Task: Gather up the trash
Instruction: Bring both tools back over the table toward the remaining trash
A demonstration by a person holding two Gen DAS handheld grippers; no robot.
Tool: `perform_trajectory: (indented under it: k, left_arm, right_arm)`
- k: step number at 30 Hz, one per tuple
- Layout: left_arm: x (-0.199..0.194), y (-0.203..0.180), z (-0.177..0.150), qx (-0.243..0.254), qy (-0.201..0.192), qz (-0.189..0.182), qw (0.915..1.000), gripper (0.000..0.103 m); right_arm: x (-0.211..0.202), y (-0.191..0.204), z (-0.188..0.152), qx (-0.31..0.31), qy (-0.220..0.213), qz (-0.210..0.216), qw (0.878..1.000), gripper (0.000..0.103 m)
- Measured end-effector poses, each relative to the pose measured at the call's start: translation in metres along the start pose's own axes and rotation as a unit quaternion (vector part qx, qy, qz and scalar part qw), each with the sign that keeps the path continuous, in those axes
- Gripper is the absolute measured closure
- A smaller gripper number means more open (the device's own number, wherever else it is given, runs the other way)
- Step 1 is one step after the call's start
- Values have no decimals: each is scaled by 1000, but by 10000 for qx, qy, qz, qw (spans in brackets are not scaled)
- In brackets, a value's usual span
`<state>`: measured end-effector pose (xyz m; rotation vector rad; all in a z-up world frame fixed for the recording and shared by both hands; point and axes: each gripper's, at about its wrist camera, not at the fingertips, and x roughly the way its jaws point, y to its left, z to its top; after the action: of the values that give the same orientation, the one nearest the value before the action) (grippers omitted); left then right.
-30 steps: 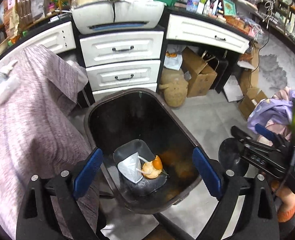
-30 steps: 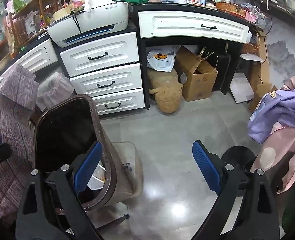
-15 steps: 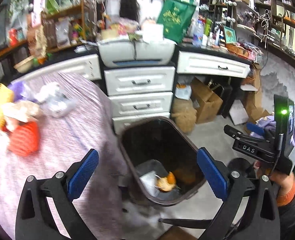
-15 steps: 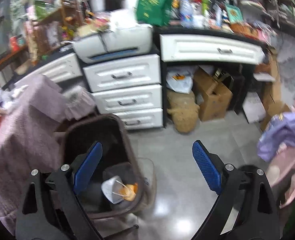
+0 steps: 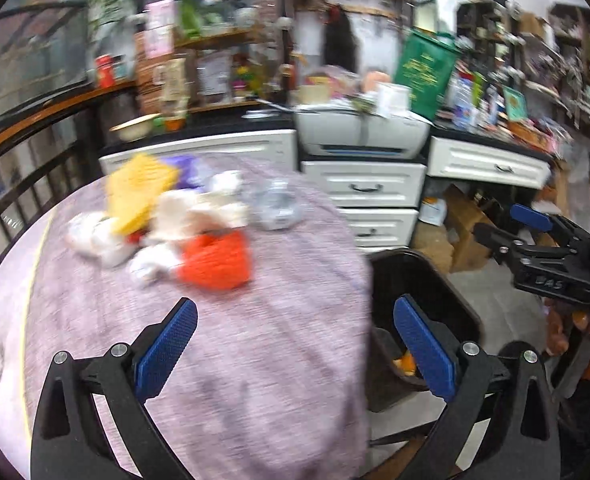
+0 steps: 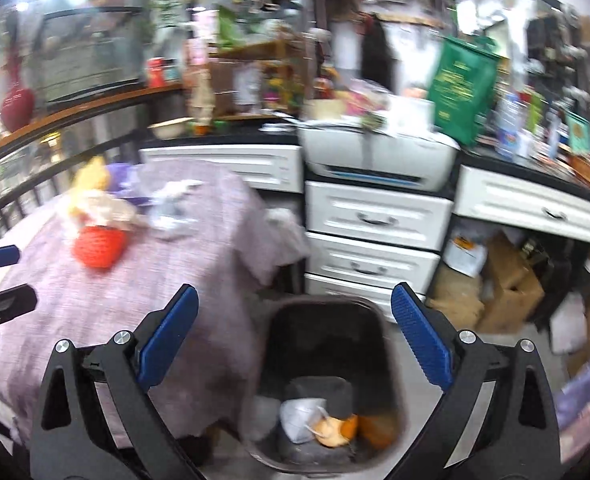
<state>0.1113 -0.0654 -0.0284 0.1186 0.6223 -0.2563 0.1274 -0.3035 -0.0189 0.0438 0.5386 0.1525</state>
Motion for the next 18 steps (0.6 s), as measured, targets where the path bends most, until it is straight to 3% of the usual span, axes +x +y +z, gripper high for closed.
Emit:
perform_trajectory:
  k: [9, 18]
  left_arm:
    - [-25, 113, -33, -817, 77, 813, 9933, 6]
    - [-19, 160, -45, -1327, 274, 711, 9882, 6]
  right_arm:
    - [30, 73, 23, -567, 229, 1034, 9928, 7]
    - [75, 138, 29, -806, 835, 1700, 9786, 8]
